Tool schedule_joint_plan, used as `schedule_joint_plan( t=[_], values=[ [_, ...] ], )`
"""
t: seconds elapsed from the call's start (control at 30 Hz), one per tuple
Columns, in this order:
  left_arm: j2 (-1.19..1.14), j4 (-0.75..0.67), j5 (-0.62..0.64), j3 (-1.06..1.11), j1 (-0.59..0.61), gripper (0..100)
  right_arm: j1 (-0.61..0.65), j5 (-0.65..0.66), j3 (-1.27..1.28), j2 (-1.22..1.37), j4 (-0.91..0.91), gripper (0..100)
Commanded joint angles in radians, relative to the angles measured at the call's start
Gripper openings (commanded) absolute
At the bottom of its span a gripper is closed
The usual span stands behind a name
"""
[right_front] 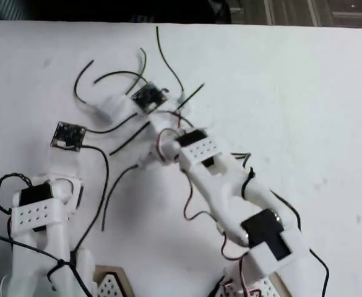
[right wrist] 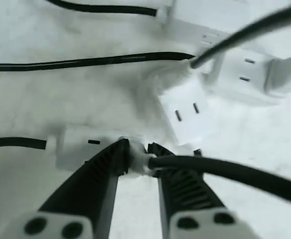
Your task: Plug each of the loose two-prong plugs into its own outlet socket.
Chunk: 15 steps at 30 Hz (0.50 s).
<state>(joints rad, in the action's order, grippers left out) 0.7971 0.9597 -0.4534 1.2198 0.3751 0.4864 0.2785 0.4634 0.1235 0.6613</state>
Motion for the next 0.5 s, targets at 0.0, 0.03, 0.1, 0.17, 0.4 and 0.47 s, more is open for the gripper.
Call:
schedule_joint_plan(
  t=[0.0, 0.03, 0.1, 0.17, 0.4, 0.47],
  values=[
    [0.024, -0.017, -0.009, -0.005, 0.005, 3, -0.056, -0.005, -0.063, -0.004, 0.116, 17.3],
    [0.024, -0.017, -0.009, -0.005, 0.005, 3, -0.051, -0.006, -0.080, -0.008, 0.168, 21.8],
    [0.024, -0.017, -0.009, -0.005, 0.005, 3, -0.030, -0.006, -0.104, -0.035, 0.257, 26.9],
    [0.024, -0.018, -0.009, -0.005, 0.005, 3, -0.010, -0.006, -0.110, -0.079, 0.314, 27.2],
    [0.024, -0.018, -0.009, -0.006, 0.004, 3, 0.059, -0.006, -0.028, -0.397, 0.484, 25.2],
    [0.024, -0.021, -0.009, -0.006, 0.002, 3, 0.081, -0.006, 0.023, -0.529, 0.509, 22.1]
  ],
)
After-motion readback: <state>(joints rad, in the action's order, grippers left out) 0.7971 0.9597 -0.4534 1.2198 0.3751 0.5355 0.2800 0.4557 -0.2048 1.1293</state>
